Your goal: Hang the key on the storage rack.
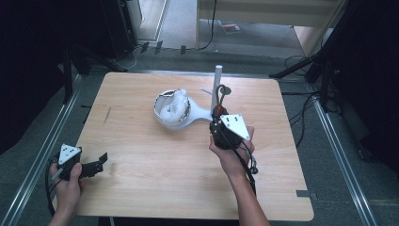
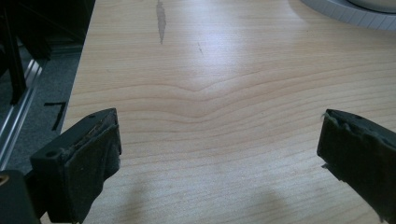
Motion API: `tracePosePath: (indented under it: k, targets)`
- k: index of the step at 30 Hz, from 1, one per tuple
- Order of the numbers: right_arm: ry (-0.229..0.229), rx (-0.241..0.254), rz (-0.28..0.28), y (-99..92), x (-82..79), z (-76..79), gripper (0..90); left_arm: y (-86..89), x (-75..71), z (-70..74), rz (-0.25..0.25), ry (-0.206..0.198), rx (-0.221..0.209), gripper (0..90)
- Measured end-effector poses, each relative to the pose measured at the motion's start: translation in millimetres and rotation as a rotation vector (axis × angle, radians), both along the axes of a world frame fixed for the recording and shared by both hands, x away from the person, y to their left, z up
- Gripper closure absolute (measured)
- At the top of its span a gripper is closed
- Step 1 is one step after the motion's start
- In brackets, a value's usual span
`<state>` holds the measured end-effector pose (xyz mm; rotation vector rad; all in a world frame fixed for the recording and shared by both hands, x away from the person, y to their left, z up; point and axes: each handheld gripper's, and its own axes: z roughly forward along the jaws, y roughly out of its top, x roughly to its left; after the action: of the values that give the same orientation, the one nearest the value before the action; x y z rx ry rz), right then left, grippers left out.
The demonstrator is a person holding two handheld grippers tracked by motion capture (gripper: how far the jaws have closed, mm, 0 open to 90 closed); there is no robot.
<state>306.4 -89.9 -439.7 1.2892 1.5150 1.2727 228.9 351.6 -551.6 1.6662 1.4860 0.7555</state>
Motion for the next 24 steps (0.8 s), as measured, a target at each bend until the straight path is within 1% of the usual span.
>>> tracePosePath:
  k: [2, 3, 8, 15, 24]
  targets:
    - [0.002, -0.001, 0.000, 0.2, 1.2, -0.3, 68.7, 0.1, 0.0, 0.0, 0.001, 0.000, -0.001, 0.4]
    - [0.011, -0.004, 0.001, 0.7, 3.4, -1.4, 68.7, 0.0, 0.0, 0.0, 0.001, 0.000, -0.002, 0.4]
    - [0.028, -0.009, 0.001, 2.4, 8.0, -5.9, 68.7, 0.2, 0.0, 0.0, -0.001, 0.000, 0.000, 0.4]
    - [0.036, -0.012, 0.001, 4.3, 11.7, -9.2, 68.7, 0.2, -0.1, 0.0, -0.001, 0.002, -0.001, 0.4]
    - [0.058, -0.018, -0.003, 4.8, 22.1, -12.8, 68.6, 0.3, -0.1, 0.0, -0.001, 0.001, -0.001, 0.4]
